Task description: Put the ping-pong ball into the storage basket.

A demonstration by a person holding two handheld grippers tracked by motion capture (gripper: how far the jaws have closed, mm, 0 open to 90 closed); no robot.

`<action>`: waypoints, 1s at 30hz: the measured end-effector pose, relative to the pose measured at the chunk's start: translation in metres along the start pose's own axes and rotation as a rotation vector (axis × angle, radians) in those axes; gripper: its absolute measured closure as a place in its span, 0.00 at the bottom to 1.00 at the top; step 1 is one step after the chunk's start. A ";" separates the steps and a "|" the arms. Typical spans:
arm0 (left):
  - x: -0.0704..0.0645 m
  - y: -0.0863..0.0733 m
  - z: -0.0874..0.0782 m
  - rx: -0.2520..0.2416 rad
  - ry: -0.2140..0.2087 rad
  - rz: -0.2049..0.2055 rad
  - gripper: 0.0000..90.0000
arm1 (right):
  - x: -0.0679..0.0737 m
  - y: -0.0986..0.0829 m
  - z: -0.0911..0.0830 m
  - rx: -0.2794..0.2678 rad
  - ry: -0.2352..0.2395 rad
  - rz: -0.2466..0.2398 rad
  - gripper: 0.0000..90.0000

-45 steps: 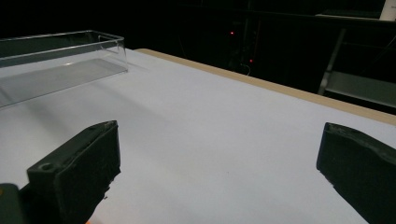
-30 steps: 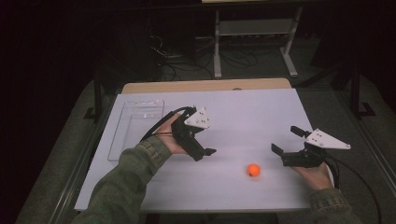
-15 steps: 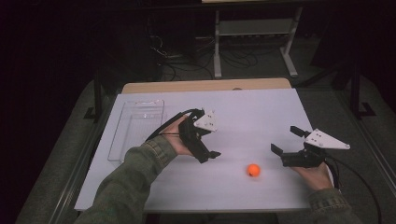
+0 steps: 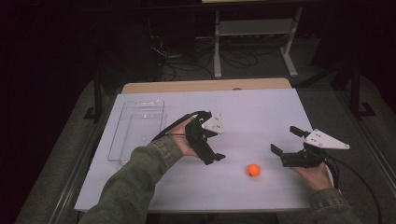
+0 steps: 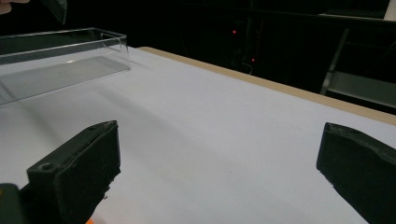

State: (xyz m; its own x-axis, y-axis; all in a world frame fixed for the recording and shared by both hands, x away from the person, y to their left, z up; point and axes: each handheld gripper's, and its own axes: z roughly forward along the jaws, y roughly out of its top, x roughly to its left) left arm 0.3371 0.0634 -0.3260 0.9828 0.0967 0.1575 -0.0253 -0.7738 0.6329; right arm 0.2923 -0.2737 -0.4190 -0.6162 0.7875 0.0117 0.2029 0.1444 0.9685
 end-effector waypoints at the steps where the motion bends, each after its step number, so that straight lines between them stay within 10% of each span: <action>1: 0.000 0.000 0.001 0.000 0.000 0.000 0.00 | 0.000 0.000 0.000 0.000 0.001 -0.001 0.00; 30: -0.006 0.014 0.033 0.031 -0.057 0.020 0.00 | 0.000 -0.001 0.001 0.002 0.002 -0.010 0.00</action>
State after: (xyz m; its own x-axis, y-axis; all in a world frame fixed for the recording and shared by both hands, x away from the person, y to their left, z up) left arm 0.3373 0.0316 -0.3430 0.9911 0.0459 0.1253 -0.0398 -0.7946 0.6058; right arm 0.2931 -0.2736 -0.4197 -0.6195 0.7850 0.0021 0.1977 0.1534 0.9682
